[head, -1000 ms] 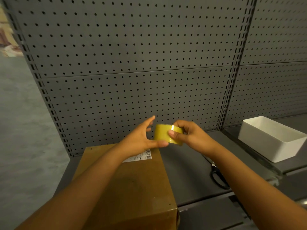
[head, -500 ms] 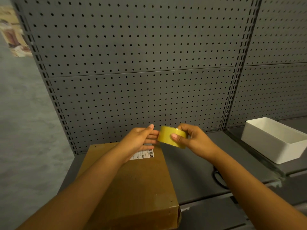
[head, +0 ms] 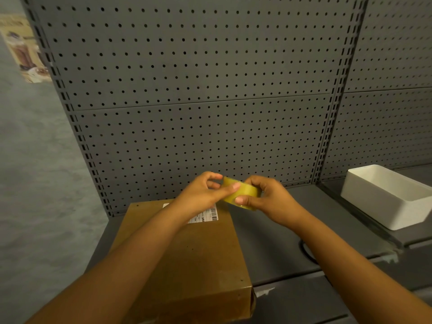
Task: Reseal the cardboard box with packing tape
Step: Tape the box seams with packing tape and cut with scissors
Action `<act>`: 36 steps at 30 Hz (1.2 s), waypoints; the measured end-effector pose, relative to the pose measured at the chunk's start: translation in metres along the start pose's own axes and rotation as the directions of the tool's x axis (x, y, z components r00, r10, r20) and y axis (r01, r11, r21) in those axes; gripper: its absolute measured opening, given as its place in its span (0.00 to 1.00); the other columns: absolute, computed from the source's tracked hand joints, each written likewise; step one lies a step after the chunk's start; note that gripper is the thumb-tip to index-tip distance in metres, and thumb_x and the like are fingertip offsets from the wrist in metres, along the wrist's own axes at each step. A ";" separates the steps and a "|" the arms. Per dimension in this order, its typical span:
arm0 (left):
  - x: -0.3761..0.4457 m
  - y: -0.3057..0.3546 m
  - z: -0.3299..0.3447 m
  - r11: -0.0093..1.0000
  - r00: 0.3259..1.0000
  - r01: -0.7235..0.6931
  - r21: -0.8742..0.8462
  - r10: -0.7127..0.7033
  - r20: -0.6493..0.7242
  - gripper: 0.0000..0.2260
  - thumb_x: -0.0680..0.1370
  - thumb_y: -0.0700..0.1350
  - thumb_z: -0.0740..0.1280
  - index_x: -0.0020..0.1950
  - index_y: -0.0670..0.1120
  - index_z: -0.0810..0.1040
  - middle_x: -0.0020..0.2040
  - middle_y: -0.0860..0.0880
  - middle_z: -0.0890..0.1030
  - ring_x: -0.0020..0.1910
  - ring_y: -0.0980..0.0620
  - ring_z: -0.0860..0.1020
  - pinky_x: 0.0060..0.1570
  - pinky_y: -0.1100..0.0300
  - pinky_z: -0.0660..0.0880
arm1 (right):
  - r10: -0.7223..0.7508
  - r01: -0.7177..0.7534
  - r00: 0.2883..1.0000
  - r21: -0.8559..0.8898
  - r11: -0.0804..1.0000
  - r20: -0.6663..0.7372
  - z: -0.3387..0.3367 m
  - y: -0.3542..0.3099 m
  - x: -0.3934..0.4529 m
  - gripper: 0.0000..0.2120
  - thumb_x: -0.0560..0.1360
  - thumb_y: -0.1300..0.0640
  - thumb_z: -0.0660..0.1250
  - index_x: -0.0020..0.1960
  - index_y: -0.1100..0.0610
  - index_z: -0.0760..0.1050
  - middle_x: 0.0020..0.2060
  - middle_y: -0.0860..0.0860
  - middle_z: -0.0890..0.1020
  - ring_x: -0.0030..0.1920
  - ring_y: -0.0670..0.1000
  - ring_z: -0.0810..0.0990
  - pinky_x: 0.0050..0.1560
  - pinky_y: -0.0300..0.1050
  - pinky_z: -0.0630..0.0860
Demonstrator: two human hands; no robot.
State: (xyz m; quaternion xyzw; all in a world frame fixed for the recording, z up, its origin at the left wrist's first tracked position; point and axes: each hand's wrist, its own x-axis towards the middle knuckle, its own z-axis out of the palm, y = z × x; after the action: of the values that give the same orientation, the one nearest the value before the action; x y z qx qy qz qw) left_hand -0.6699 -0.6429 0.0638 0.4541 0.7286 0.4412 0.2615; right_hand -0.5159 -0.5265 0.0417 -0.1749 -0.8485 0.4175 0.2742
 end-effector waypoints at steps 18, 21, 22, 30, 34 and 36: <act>-0.007 0.003 -0.009 0.995 0.996 -0.085 0.061 0.085 -0.003 0.24 0.71 0.57 0.72 0.64 0.53 0.72 0.56 0.55 0.76 0.52 0.57 0.78 0.50 0.58 0.79 | -0.043 0.044 0.999 -0.003 0.999 0.014 0.002 -0.010 -0.001 0.09 0.69 0.50 0.74 0.42 0.52 0.76 0.33 0.45 0.76 0.32 0.40 0.73 0.34 0.35 0.70; -0.007 0.002 -0.009 0.994 0.995 -0.099 0.042 0.098 0.024 0.22 0.75 0.52 0.70 0.68 0.50 0.71 0.59 0.52 0.76 0.53 0.54 0.79 0.49 0.58 0.80 | -0.033 0.033 0.999 0.028 0.999 0.021 0.003 -0.012 0.000 0.09 0.72 0.50 0.72 0.45 0.55 0.77 0.34 0.45 0.77 0.32 0.39 0.74 0.34 0.34 0.70; -0.007 0.002 -0.009 0.994 0.995 -0.101 0.029 0.100 0.028 0.21 0.76 0.50 0.69 0.68 0.50 0.71 0.60 0.51 0.76 0.53 0.54 0.79 0.50 0.58 0.80 | -0.031 0.030 0.999 0.035 0.999 0.019 0.004 -0.012 0.000 0.08 0.73 0.51 0.71 0.45 0.54 0.77 0.34 0.45 0.77 0.32 0.40 0.74 0.34 0.35 0.70; -0.006 0.010 -0.009 0.950 0.977 0.203 -0.239 -0.179 0.117 0.23 0.74 0.59 0.67 0.60 0.44 0.74 0.54 0.44 0.81 0.48 0.49 0.83 0.48 0.57 0.81 | -0.099 0.088 0.993 -0.172 0.981 -0.057 0.012 -0.017 -0.002 0.07 0.70 0.51 0.74 0.41 0.50 0.76 0.35 0.46 0.76 0.35 0.42 0.72 0.35 0.35 0.67; -0.004 0.010 -0.010 0.948 0.988 0.154 -0.278 -0.143 0.059 0.22 0.73 0.50 0.73 0.64 0.45 0.73 0.55 0.45 0.80 0.49 0.51 0.83 0.47 0.59 0.81 | -0.149 0.144 0.989 -0.158 0.977 -0.022 0.014 -0.020 -0.006 0.05 0.72 0.49 0.72 0.45 0.49 0.79 0.41 0.45 0.80 0.46 0.42 0.76 0.44 0.33 0.72; -0.006 0.008 -0.012 0.991 0.999 0.043 -0.127 -0.043 0.002 0.24 0.72 0.49 0.74 0.65 0.49 0.71 0.57 0.50 0.78 0.51 0.53 0.81 0.45 0.62 0.79 | -0.131 0.119 0.983 -0.103 0.988 -0.128 0.009 -0.017 -0.006 0.08 0.74 0.45 0.67 0.45 0.49 0.78 0.43 0.44 0.81 0.48 0.42 0.77 0.48 0.34 0.73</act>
State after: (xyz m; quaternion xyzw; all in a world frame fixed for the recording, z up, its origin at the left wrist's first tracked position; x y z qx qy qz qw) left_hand -0.6736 -0.6514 0.0765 0.4204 0.7089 0.4810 0.2989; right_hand -0.5177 -0.5455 0.0491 -0.1618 -0.8562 0.3460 0.3479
